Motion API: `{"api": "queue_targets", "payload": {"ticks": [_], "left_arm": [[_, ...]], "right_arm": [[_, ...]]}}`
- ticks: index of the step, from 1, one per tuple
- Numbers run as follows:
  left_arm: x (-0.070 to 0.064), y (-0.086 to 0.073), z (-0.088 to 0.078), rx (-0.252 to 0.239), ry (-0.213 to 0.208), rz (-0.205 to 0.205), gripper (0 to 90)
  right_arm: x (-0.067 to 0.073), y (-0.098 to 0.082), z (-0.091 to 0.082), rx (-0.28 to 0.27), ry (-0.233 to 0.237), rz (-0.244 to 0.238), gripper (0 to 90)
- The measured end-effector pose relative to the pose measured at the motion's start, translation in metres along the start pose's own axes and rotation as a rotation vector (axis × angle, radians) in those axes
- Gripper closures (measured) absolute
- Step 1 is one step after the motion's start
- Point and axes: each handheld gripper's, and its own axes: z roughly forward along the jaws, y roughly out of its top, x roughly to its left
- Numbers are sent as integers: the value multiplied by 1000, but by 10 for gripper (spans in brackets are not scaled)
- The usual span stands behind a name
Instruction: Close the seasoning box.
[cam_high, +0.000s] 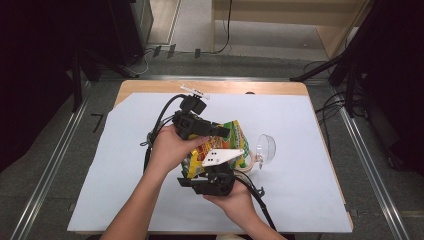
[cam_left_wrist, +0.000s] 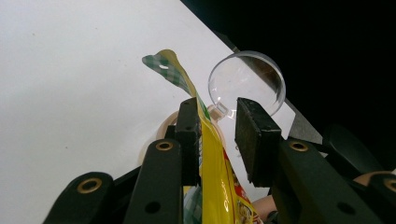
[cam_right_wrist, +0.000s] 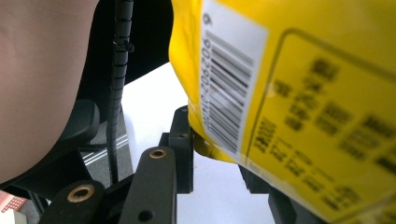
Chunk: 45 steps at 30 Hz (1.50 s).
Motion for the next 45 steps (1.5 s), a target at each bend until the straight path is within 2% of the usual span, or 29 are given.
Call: {"api": "queue_targets", "payload": {"ticks": [7, 16, 24, 27, 33, 45], "left_arm": [[2, 1, 0, -1, -2, 1, 715], [0, 2, -2, -1, 15, 10, 714], [-9, 2, -2, -2, 32, 36, 714], [-9, 2, -2, -6, 33, 36, 714], [-2, 3, -5, -14, 10, 7, 713], [-2, 4, -7, -21, 16, 11, 713]], "right_arm": [[-2, 1, 1, 0, -2, 2, 713], [-3, 4, 3, -2, 5, 7, 711], [-1, 2, 3, -6, 10, 5, 711], [0, 2, 2, -10, 7, 3, 717], [3, 6, 1, -8, 5, -13, 718], [1, 7, 3, -4, 15, -15, 718]]}}
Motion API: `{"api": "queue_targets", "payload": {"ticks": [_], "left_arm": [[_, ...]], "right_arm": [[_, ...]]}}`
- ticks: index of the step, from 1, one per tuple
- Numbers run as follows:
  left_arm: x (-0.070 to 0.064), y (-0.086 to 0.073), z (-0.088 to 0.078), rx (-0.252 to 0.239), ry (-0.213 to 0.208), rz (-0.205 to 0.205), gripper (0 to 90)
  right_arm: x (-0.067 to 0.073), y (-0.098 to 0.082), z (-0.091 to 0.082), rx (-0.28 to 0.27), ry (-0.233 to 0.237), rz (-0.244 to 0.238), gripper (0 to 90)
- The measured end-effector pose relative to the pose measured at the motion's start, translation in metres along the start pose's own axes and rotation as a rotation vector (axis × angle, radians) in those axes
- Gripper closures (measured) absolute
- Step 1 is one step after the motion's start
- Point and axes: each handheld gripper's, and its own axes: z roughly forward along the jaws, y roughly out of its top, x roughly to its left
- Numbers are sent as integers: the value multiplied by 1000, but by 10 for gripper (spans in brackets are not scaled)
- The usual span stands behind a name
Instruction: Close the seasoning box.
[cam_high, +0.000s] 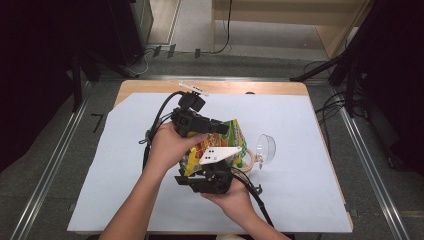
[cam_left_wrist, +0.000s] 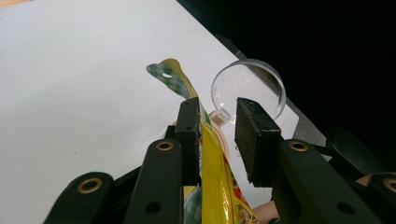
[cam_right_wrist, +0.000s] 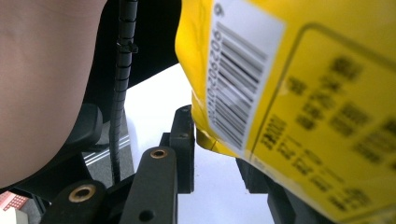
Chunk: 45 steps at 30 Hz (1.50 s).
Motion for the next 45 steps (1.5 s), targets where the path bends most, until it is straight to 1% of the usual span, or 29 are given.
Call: {"api": "queue_targets", "payload": {"ticks": [3, 10, 19, 23, 37, 42, 45], "left_arm": [[-1, 1, -3, -4, 5, 5, 712], [-1, 0, -2, -2, 7, 8, 713], [-2, -1, -2, -10, 8, 6, 711], [-3, -2, -1, -11, 14, 16, 711], [-6, -2, -1, -28, 15, 26, 710], [-7, -4, 0, -27, 29, 33, 710], [-8, -4, 3, -21, 40, 39, 711]], "right_arm": [[0, 2, 0, -1, 0, -7, 717], [1, 2, 2, 1, 3, -7, 714], [-1, 1, 2, 6, -7, -21, 726], [-1, 0, 2, 5, -7, -24, 733], [-2, -1, 0, 1, -23, -38, 735], [-3, -2, 2, 0, -23, -36, 733], [-6, -5, 2, 3, -29, -20, 732]]}}
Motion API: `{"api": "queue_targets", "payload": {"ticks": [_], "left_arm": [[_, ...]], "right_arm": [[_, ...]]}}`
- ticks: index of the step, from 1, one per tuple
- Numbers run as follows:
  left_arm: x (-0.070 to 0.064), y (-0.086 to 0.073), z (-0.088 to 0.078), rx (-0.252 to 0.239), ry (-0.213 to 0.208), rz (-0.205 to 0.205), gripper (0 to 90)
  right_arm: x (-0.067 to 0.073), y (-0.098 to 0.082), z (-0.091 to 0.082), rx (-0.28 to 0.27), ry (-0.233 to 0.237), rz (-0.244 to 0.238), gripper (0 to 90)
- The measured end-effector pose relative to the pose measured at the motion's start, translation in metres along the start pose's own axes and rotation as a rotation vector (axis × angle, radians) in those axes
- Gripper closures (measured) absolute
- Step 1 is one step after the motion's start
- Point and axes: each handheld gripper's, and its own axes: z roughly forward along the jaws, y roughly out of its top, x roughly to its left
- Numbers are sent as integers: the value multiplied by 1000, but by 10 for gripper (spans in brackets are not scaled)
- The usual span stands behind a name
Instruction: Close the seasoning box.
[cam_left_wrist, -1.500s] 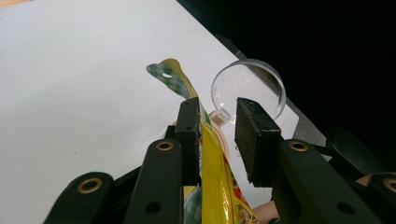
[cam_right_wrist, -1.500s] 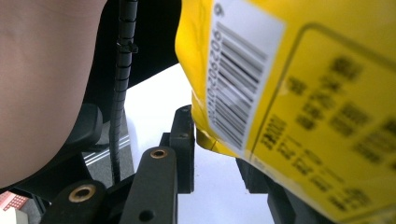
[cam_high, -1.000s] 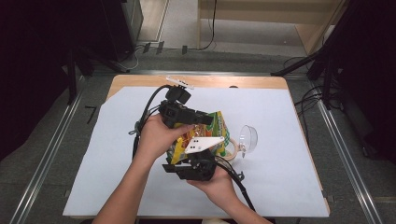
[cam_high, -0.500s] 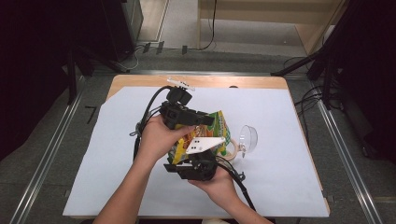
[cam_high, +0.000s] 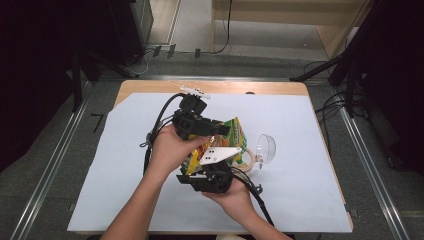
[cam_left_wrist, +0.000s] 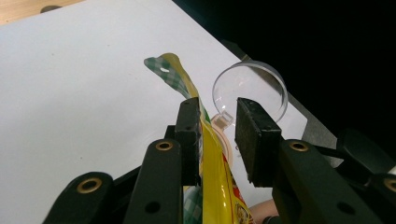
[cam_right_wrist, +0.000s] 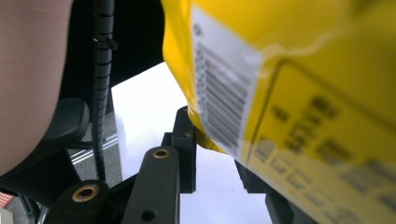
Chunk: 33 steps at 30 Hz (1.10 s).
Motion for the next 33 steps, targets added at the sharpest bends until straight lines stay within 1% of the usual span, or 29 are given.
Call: {"api": "queue_targets", "payload": {"ticks": [2, 4, 10, 33], "left_arm": [[0, 0, 1, -3, 0, 0, 711], [1, 0, 0, -5, -2, -6, 711], [1, 0, -2, -13, -5, -8, 710], [2, -1, -1, -2, -4, -14, 708]], "right_arm": [[0, 0, -1, 2, 3, 5, 729], [0, 1, -2, -3, 1, -1, 728], [2, 2, -2, 1, 3, -9, 728], [2, 2, -2, 5, 7, -7, 727]]}}
